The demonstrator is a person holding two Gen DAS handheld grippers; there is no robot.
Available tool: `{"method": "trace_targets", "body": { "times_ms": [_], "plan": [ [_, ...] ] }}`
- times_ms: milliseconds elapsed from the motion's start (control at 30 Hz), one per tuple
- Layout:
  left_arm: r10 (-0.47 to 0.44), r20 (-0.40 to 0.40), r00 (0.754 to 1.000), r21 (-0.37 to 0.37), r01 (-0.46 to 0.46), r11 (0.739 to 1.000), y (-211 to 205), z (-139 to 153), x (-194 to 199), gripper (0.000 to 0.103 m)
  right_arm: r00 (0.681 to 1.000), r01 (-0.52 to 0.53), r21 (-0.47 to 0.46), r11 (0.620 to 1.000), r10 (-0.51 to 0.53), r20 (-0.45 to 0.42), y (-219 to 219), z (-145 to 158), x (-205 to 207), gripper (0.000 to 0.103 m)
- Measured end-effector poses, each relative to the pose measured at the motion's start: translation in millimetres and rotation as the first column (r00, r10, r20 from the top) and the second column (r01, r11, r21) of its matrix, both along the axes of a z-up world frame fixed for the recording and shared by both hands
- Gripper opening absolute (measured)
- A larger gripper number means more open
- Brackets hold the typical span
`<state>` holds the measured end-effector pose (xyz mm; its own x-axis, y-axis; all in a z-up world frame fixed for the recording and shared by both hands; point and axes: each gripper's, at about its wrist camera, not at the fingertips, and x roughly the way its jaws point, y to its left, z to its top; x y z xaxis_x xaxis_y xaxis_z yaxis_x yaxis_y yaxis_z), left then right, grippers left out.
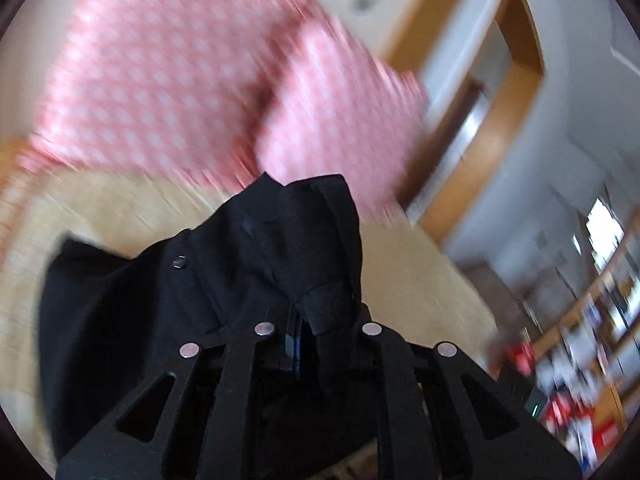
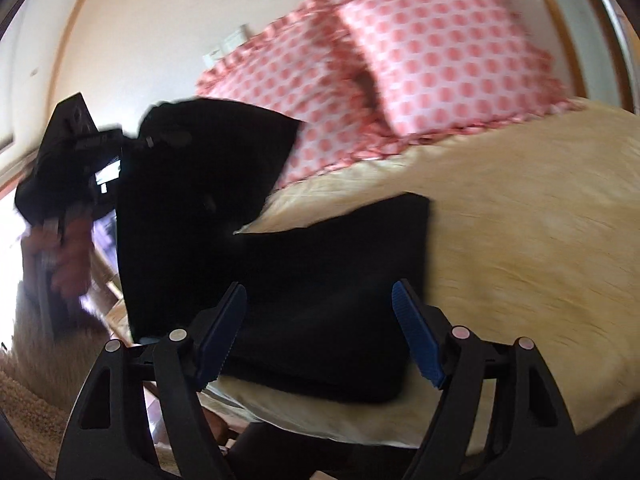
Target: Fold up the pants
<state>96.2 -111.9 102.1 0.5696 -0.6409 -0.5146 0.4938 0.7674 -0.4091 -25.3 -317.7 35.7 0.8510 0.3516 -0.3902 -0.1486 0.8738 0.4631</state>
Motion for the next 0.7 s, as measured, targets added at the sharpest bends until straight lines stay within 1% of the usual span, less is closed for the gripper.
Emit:
{"method": "trace_targets", "body": {
  "times_ms": [67,100,133,200,300,333,367,433,467,567,600,700],
  "plan": [
    [-0.081,-0.104,0.991,0.050,0.086,0.995,-34,-39,0,0.011,0.999,0.041,0.008,0.999,-0.041,-0.022,-13,-6,-6,0.077],
    [-0.093,-0.139,0.986,0.050,0.101,0.994,-40,-53,2,0.011,0.998,0.058,0.015,0.998,-0.057,-0.033,-20,-8,-8,0.077],
    [-0.094,-0.147,0.985,0.046,0.102,0.994,-42,-56,4,0.011,0.996,0.077,0.027,0.997,-0.076,-0.043,-27,-12,-10,0.077],
    [-0.080,-0.132,0.988,0.037,0.085,0.996,-39,-50,6,0.010,0.994,0.100,0.039,0.994,-0.098,-0.050,-36,-16,-14,0.077],
    [-0.063,-0.056,0.996,0.022,0.064,0.998,-37,-27,-6,0.011,0.991,0.130,0.043,0.991,-0.128,-0.046,-46,-19,-17,0.077],
    [-0.069,-0.016,0.997,0.037,0.070,0.997,-39,-21,-15,0.011,0.990,0.135,0.044,0.990,-0.133,-0.044,-47,-20,-17,0.077],
    [-0.078,0.000,0.997,0.049,0.078,0.996,-43,-18,-22,0.011,0.989,0.140,0.044,0.989,-0.138,-0.042,-49,-20,-17,0.077],
    [-0.108,0.006,0.994,0.088,0.107,0.990,-51,-26,-33,0.011,0.988,0.151,0.042,0.988,-0.149,-0.045,-50,-22,-15,0.077],
    [-0.119,-0.010,0.993,0.112,0.120,0.986,-56,-35,-34,0.011,0.986,0.159,0.046,0.986,-0.157,-0.054,-52,-24,-13,0.077],
    [-0.141,-0.049,0.989,0.118,0.146,0.982,-63,-54,-34,0.011,0.983,0.175,0.051,0.983,-0.172,-0.072,-53,-26,-15,0.078],
    [-0.143,-0.035,0.989,0.131,0.146,0.981,-65,-56,-37,0.012,0.981,0.181,0.044,0.982,-0.178,-0.071,-54,-25,-16,0.081],
    [-0.159,0.011,0.987,0.195,0.154,0.969,-73,-64,-47,0.014,0.977,0.205,0.016,0.979,-0.203,-0.057,-55,-21,-19,0.082]
  ]
}}
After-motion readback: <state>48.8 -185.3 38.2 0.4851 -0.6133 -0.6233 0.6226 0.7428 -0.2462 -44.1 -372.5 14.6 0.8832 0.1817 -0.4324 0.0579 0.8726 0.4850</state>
